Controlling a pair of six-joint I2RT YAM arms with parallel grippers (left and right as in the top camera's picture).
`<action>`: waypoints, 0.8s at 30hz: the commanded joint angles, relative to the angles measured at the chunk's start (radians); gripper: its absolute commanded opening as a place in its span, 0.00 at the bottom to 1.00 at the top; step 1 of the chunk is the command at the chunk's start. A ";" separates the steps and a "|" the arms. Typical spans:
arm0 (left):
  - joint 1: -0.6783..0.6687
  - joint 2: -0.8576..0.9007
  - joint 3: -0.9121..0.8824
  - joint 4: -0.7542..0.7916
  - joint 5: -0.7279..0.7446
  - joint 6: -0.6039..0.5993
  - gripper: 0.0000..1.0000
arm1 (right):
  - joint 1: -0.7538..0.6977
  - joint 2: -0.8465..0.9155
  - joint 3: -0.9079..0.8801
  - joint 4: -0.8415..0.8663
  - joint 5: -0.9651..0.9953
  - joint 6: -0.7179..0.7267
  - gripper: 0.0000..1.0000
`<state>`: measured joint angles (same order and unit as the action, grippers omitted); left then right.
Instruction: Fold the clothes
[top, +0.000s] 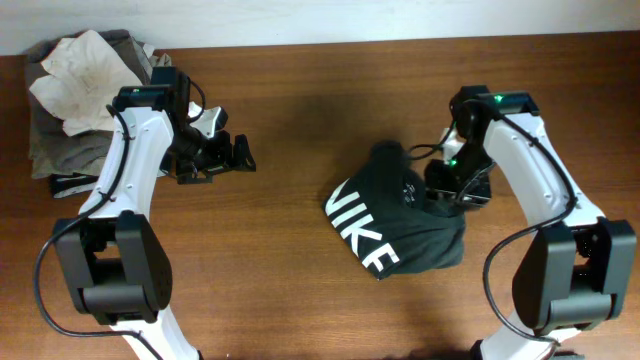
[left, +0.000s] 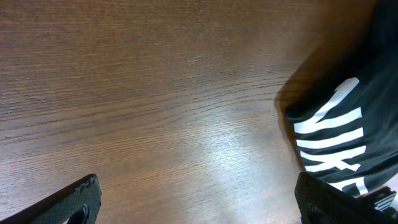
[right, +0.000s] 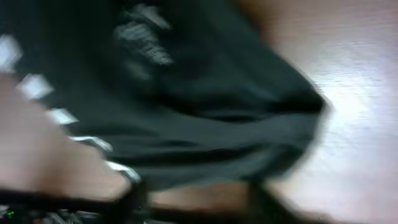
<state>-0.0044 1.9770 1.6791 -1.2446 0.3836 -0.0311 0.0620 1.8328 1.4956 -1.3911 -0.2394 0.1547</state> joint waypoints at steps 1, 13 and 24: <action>-0.004 0.009 -0.003 0.003 -0.007 0.001 0.99 | 0.065 -0.011 -0.061 0.090 -0.151 -0.098 0.04; -0.004 0.009 -0.003 0.003 -0.007 0.001 0.99 | 0.087 0.126 -0.140 0.346 -0.673 -0.396 0.04; -0.004 0.009 -0.003 0.011 -0.007 0.001 0.99 | -0.137 0.388 -0.140 0.428 -0.727 -0.472 0.12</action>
<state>-0.0044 1.9770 1.6791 -1.2411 0.3836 -0.0311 0.0036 2.1818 1.3609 -0.9863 -0.9245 -0.2691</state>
